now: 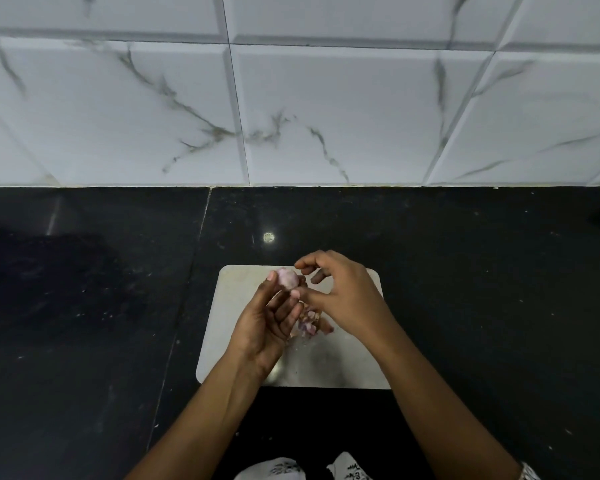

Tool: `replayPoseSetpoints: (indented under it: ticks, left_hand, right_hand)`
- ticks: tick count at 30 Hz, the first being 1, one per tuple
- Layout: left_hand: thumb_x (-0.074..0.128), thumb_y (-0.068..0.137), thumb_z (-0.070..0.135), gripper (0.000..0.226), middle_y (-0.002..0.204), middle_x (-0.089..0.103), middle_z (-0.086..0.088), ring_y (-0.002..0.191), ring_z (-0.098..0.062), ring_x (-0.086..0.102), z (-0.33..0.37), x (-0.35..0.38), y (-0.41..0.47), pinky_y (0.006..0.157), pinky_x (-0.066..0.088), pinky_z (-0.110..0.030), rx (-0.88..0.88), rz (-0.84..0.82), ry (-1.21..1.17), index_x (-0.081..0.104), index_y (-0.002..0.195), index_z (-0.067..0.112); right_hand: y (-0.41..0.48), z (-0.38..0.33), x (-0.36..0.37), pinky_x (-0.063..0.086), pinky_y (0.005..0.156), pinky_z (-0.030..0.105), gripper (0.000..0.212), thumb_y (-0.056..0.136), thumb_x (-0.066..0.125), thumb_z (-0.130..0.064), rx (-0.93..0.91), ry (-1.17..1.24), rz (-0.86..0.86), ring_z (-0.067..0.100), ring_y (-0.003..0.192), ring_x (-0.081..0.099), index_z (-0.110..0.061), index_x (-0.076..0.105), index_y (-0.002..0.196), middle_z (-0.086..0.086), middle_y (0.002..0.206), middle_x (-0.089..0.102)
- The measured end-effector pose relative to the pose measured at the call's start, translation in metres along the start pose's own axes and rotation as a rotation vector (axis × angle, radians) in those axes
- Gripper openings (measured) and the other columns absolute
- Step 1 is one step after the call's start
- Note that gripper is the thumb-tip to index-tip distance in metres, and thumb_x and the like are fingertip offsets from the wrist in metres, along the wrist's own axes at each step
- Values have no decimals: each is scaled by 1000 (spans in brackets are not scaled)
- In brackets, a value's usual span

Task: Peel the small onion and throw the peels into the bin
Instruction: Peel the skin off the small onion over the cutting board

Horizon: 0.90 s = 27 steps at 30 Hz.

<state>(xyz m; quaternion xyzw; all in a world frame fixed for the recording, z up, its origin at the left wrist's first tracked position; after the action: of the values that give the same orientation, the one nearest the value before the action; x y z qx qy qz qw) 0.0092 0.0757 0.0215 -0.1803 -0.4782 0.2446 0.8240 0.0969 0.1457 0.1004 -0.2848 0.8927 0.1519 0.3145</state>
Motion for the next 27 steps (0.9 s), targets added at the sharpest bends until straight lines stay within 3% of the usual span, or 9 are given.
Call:
replayPoseSetpoints:
  ticks: [4, 10, 12, 15, 18, 21, 27]
  left_hand:
    - [61, 84, 28, 27, 78, 73, -8, 62, -10, 70, -2, 3, -1, 55, 57, -19, -27, 4, 19, 67, 97, 5]
    - [58, 84, 21, 22, 87, 74, -13, 72, -15, 73, -1, 4, -5, 54, 57, -19, -43, -25, -16, 66, 96, 5]
    - [59, 76, 21, 29, 91, 74, -14, 78, -17, 73, -1, 4, -6, 57, 58, -19, -29, -53, -38, 67, 97, 3]
    - [59, 74, 20, 29, 95, 74, -13, 83, -20, 73, -1, 3, -5, 65, 57, -21, -17, -76, -52, 74, 92, 4]
    - [60, 74, 19, 28, 94, 74, -14, 82, -20, 73, -1, 0, -3, 68, 57, -22, -1, -64, -62, 73, 94, 4]
    - [59, 76, 17, 27, 88, 75, -11, 74, -15, 73, 0, 0, -2, 64, 59, -21, 21, -84, -68, 71, 96, 4]
    - [59, 72, 17, 30, 83, 75, -7, 72, -12, 72, 7, 2, -6, 62, 58, -19, 98, -83, 5, 70, 98, 6]
  right_hand:
    - [0, -5, 1, 49, 72, 30, 23, 74, 74, -27, -47, -71, 104, 6, 83, 56, -23, 66, 95, -9, 90, 63]
    - [2, 1, -3, 50, 67, 18, 2, 80, 70, -20, 10, 160, 162, 2, 76, 60, -19, 68, 80, -12, 75, 64]
    - [0, 11, -8, 53, 67, 19, 6, 83, 66, -18, 92, 181, 214, 2, 75, 60, -23, 63, 81, -14, 75, 62]
    - [-1, 24, -11, 57, 70, 37, 23, 82, 63, -5, 176, 224, 195, 10, 78, 62, -27, 57, 84, -10, 85, 59]
    - [-3, 15, -8, 57, 74, 27, 22, 82, 64, -8, 114, 213, 90, 1, 85, 62, -28, 63, 90, -14, 93, 62]
    - [-5, -4, -10, 52, 73, 16, 20, 80, 71, -18, -29, 83, 62, 1, 81, 63, -22, 70, 99, -10, 88, 69]
    - [-5, -29, -9, 53, 66, 35, 20, 84, 65, -28, -214, -284, 64, 16, 72, 64, -19, 72, 101, 2, 84, 71]
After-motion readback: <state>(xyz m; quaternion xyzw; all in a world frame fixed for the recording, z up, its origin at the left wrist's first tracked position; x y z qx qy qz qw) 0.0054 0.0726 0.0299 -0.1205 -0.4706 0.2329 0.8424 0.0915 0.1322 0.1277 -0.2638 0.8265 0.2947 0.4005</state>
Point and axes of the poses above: each hand's wrist, its own y-axis towards the middle knuckle, its own x-axis out of the palm, z = x × y, the point moved 7 cm from there along y, towards the middle knuckle
